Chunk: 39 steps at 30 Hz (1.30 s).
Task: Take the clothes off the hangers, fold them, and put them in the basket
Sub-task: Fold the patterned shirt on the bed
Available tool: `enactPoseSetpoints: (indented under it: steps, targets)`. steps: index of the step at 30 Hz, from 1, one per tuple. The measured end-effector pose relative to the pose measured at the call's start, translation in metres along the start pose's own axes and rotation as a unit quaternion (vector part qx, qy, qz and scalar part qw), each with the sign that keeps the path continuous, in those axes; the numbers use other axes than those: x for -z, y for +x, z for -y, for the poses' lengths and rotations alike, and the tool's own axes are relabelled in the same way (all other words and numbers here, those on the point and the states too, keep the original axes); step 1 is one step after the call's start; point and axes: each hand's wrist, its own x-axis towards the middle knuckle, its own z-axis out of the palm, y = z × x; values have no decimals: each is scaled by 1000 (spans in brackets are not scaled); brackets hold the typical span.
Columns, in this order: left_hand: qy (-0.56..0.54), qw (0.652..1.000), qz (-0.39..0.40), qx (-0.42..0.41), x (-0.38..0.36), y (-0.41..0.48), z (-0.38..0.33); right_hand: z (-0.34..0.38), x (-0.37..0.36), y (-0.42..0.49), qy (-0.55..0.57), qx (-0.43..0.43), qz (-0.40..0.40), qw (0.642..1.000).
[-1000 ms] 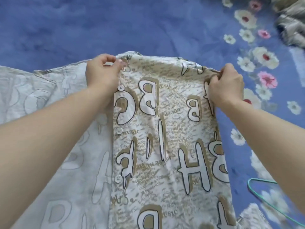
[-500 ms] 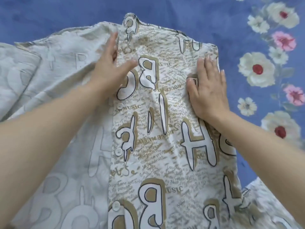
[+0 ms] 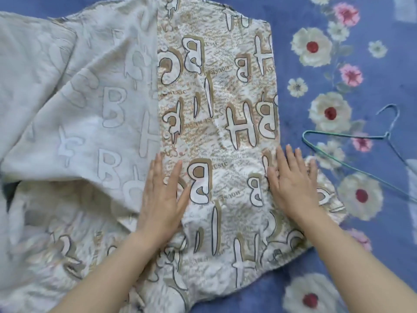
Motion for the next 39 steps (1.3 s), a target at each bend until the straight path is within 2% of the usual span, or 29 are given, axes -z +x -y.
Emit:
enactPoseSetpoints:
  steps: [3, 5, 6, 8, 11, 13, 14, 16, 18, 20, 21, 23, 25, 27, 29, 31, 32, 34, 36, 39]
  targets:
    - [-9, 999, 28, 22, 6, -52, -7, -14, 0, -59, 68, -61, -53, 994]
    - [1, 999, 29, 34, 7, -83, -10, -17, -1, -96, 186, -186, -96, 960]
    - [16, 999, 30, 40, 7, -99, -11, -18, -2, -112, 253, -261, -115, 925]
    - [59, 997, 39, 17, 5, -132, -8, -19, -15, -134, 413, -385, -124, 816]
    - [114, 988, 55, -86, 1, -169, -12, -17, -40, -142, 608, -466, -59, 640]
    - [133, 976, 102, -136, -1, -180, -18, -9, -33, -133, 681, -453, -64, 572]
    - [149, 970, 129, -143, -3, -181, -19, -7, -26, -128, 697, -441, -78, 559]
    - [170, 963, 155, -142, -4, -172, -23, -8, -9, -117, 701, -427, -121, 558]
    - [160, 962, 181, -124, 2, -161, -34, -17, 4, -118, 693, -408, -198, 561]
    - [155, 954, 225, -127, 8, -156, -47, -31, 3, -132, 676, -422, -216, 564]
    - [164, 944, 252, -133, 10, -158, -50, -38, 1, -142, 664, -436, -189, 577]
    - [213, 915, 316, -132, 15, -164, -53, -49, -12, -162, 648, -464, -78, 599]
    - [242, 900, 341, -121, 13, -166, -54, -57, -19, -170, 686, -456, -2, 566]
    - [223, 922, 283, -138, 5, -162, -57, -79, -39, -158, 711, -441, -24, 547]
    - [193, 948, 164, -195, -9, -152, -63, -106, -69, -133, 724, -439, -50, 529]
    - [176, 953, 91, -231, -25, -138, -70, -113, -77, -114, 758, -436, -72, 480]
    - [174, 950, 78, -245, -34, -128, -77, -113, -73, -109, 772, -424, -80, 467]
    - [185, 944, 94, -256, -43, -108, -92, -94, -39, -117, 752, -417, -121, 497]
    - [199, 942, 135, -232, -52, -88, -103, -92, -31, -132, 704, -437, -163, 536]
    - [239, 931, 201, -190, -60, -73, -108, -101, -38, -151, 645, -499, -123, 566]
